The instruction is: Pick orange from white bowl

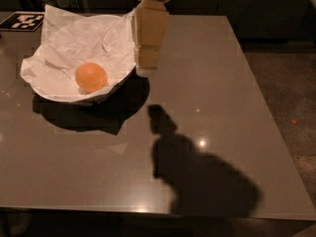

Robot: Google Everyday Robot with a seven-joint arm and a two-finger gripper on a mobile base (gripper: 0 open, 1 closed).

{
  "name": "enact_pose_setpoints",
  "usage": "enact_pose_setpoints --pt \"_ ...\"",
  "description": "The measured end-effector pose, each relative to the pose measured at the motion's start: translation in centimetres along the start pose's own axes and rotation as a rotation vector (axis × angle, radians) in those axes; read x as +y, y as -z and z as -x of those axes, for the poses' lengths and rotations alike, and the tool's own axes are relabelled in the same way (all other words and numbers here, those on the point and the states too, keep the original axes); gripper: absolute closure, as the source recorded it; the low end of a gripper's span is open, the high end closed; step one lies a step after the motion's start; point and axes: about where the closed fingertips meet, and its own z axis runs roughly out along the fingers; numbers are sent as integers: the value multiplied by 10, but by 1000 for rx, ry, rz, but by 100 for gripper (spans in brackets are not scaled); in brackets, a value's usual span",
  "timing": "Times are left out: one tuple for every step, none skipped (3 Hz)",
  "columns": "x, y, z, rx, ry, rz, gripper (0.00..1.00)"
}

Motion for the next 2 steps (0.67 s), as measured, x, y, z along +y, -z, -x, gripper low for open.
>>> enact_pose_setpoints --pt "-6 -2 8 -20 6 -19 0" --pt "-12 -3 19 -61 18 -39 0"
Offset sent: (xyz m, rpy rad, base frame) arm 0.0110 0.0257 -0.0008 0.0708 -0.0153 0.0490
